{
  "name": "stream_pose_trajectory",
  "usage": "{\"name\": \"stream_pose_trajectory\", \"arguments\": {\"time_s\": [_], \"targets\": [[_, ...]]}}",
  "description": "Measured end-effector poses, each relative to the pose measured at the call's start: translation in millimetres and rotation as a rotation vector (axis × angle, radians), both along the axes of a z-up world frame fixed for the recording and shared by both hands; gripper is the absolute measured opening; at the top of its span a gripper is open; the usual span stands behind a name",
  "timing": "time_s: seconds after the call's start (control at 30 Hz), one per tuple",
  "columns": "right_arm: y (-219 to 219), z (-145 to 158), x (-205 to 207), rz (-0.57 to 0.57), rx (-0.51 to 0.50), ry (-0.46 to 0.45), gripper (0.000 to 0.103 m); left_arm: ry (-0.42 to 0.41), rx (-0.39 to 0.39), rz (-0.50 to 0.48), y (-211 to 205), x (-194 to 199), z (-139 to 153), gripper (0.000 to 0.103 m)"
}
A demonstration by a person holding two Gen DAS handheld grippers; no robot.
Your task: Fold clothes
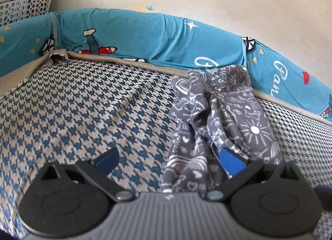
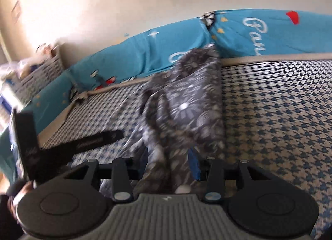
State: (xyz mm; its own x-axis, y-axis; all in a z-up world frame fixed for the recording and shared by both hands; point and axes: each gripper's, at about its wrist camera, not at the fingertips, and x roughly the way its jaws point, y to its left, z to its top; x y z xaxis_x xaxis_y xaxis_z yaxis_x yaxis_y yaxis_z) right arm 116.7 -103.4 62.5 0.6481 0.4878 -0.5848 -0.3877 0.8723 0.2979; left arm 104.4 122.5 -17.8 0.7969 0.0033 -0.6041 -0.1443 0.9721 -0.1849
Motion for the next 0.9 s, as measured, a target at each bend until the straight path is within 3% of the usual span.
{"name": "stream_pose_trajectory", "arguments": {"time_s": [0.2, 0.27, 0.37, 0.6, 0.9], "targets": [[20.4, -2.1, -33.9, 0.078, -0.066, -0.032, 0.044, -0.01, 0.002, 0.035, 6.4, -10.9, 1.7, 0.103], [26.7, -3.2, -42.8, 0.099, -0.088, -0.043, 0.052, -0.012, -0.001, 0.05, 9.6, -13.3, 2.1, 0.103], [36.9, -7.5, -51.7, 0.114, -0.126, -0.044, 0.056, -0.015, -0.008, 0.071, 14.3, -16.3, 2.5, 0.103], [58.6, -22.6, -63.6, 0.129, -0.23, -0.048, 0.056, -0.021, -0.022, 0.097, 23.7, -22.2, 4.7, 0.103], [64.3, -27.8, -62.8, 0.091, -0.282, -0.069, 0.056, -0.016, -0.053, 0.119, 29.9, -24.7, 4.2, 0.103]]}}
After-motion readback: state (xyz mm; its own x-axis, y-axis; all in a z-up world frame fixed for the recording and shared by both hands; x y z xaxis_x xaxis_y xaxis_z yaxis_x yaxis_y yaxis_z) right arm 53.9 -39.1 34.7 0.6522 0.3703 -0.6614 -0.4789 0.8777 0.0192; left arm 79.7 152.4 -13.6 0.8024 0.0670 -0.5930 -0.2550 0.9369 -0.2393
